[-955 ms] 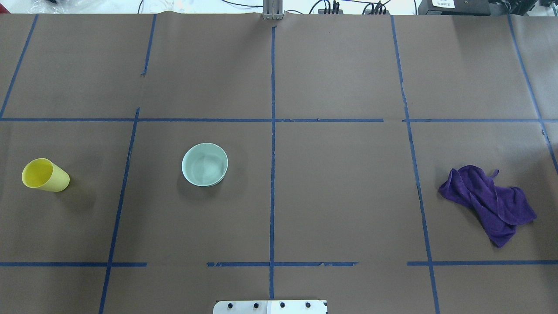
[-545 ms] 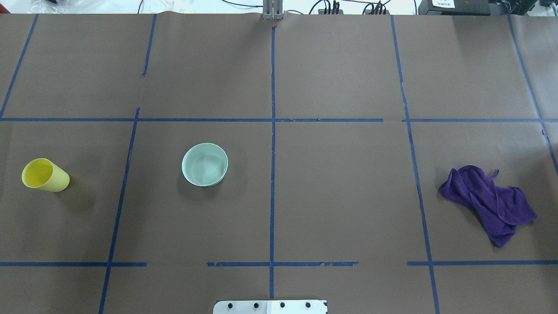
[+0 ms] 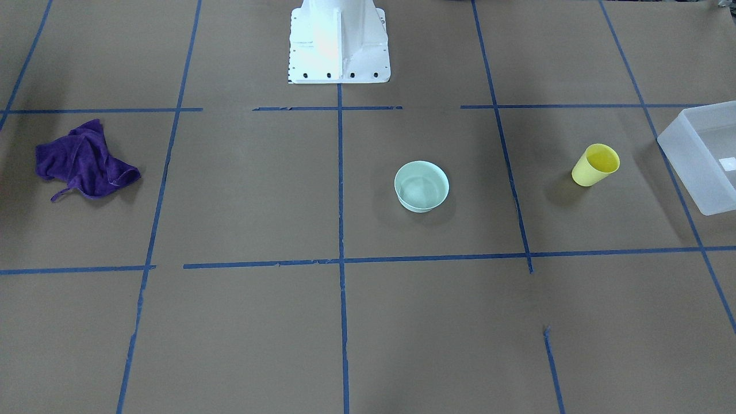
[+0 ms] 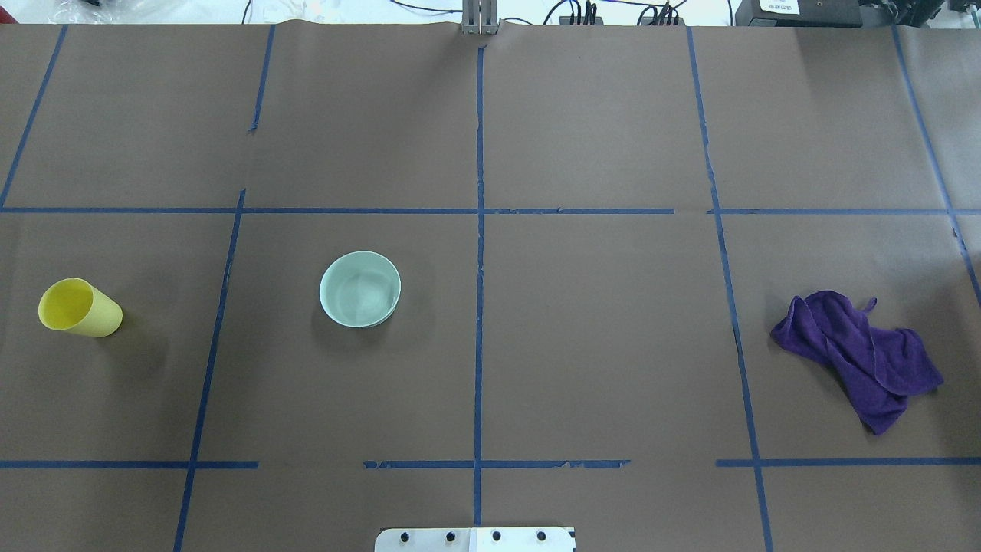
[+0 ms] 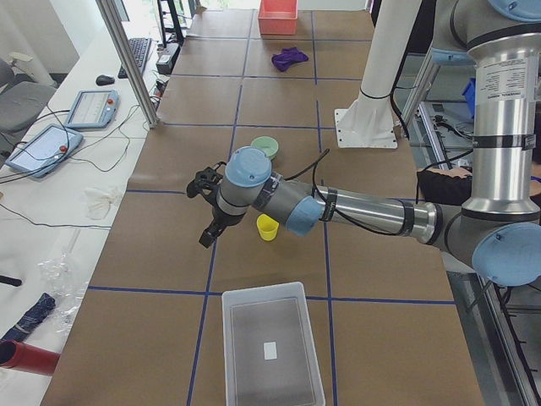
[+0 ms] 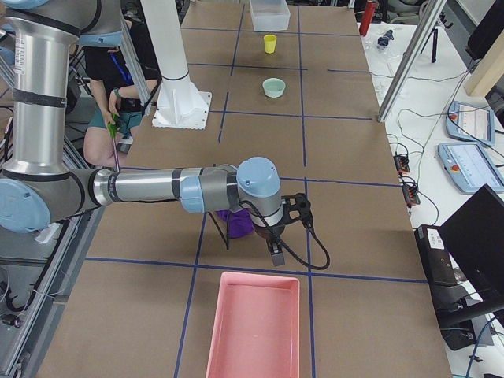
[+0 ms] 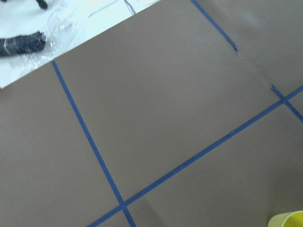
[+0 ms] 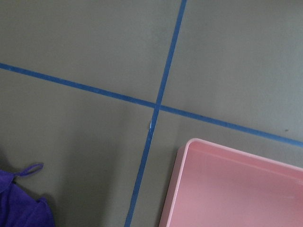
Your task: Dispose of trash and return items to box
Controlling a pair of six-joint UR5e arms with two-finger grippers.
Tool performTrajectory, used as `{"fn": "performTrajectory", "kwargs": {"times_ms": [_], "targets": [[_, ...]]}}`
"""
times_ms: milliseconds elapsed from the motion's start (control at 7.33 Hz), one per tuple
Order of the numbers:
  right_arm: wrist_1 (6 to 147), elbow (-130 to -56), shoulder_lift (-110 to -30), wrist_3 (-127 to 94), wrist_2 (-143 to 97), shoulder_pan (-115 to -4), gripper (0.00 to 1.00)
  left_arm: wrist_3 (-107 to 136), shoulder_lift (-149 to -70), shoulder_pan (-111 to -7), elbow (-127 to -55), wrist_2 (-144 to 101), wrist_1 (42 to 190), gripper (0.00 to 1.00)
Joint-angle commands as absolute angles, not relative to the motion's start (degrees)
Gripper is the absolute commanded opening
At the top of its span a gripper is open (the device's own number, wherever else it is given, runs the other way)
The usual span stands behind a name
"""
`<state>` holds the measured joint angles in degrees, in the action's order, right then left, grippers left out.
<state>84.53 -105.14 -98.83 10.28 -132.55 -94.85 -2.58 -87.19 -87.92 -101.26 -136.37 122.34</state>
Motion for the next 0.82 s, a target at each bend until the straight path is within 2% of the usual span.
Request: {"fn": "performTrajectory", "kwargs": {"times_ms": [0,136,409,682], "targets": [[80.5,-104.9,-98.9,10.0,-134.5,-94.7,1.00,12.0,-88.3,-83.3,-98.0,-136.3,138.3,1.00],[80.5,-104.5,-98.8,9.9,-135.6,-94.5,1.00,15.3,-88.1,-78.5,-96.9,-135.0,146.5,1.00],[80.2,-104.4,-98.8,9.9,-135.8,-94.5,1.00,28.1,-87.0,-67.7,-96.9,-133.4,149.3,1.00],[80.1,-104.2,-99.1,9.9,-136.1,-94.5,1.00,33.4,-79.2,-59.9,-97.6,-115.0,153.3,1.00]]}}
